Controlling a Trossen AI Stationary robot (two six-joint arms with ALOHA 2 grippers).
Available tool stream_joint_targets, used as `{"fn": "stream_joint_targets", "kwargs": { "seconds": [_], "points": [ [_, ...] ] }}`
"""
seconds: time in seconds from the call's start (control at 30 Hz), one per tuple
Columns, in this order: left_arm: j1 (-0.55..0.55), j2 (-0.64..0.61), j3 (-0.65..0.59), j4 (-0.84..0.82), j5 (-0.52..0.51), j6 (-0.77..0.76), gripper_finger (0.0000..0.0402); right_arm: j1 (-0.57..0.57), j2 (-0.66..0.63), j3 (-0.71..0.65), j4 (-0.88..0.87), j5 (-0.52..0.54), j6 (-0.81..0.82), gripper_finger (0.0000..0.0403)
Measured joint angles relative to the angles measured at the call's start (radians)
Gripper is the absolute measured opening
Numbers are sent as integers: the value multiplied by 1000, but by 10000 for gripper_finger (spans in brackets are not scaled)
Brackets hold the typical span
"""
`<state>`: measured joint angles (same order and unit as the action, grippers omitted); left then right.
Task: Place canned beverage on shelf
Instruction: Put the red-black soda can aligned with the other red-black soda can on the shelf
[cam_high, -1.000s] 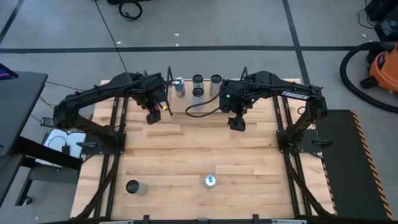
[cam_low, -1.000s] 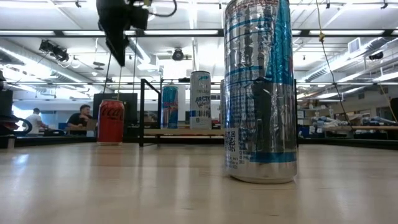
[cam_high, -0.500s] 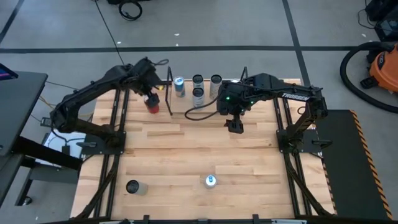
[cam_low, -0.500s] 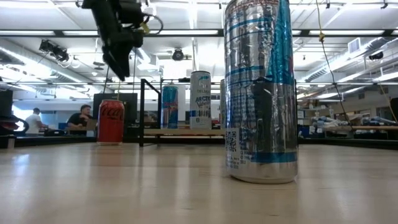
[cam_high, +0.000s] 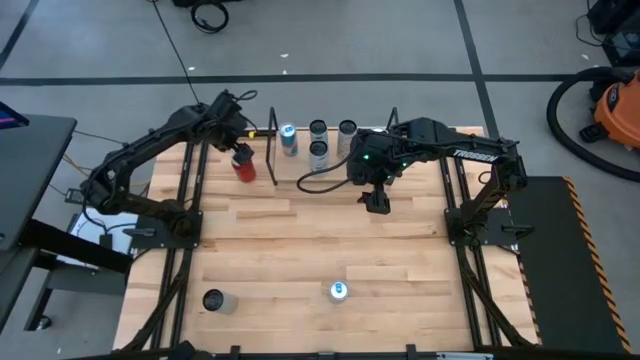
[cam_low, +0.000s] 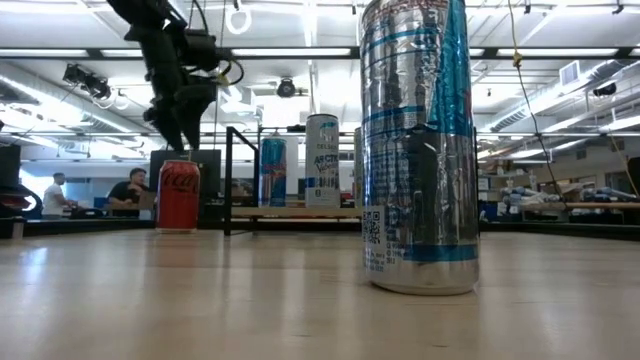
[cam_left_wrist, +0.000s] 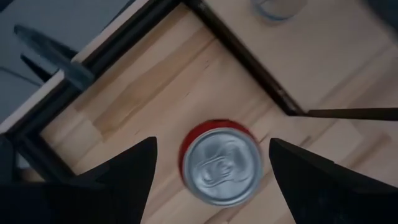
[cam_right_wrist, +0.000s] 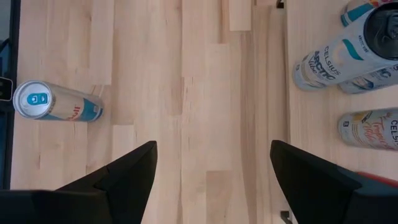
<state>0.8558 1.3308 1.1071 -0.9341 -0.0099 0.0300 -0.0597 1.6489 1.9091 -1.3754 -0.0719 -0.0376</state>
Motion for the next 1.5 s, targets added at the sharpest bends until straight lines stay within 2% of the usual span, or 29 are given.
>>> {"fn": "stream_joint_targets", "kwargs": {
  "seconds": [0.23, 0.4, 0.6, 0.97, 1.5],
  "points": [
    [38, 0, -52, 24, 7, -20, 311, 0, 0, 0, 0, 0, -7, 321],
    [40, 0, -65, 47, 82, -20, 311, 0, 0, 0, 0, 0, -10, 321],
    [39, 4, -65, 47, 84, -26, 311, 0, 0, 0, 0, 0, -10, 321],
    [11, 94, -65, 47, 109, -20, 311, 0, 0, 0, 0, 0, -10, 321],
    [-1, 101, -63, -5, 91, -20, 312, 0, 0, 0, -1, 0, -10, 321]
  ]
}}
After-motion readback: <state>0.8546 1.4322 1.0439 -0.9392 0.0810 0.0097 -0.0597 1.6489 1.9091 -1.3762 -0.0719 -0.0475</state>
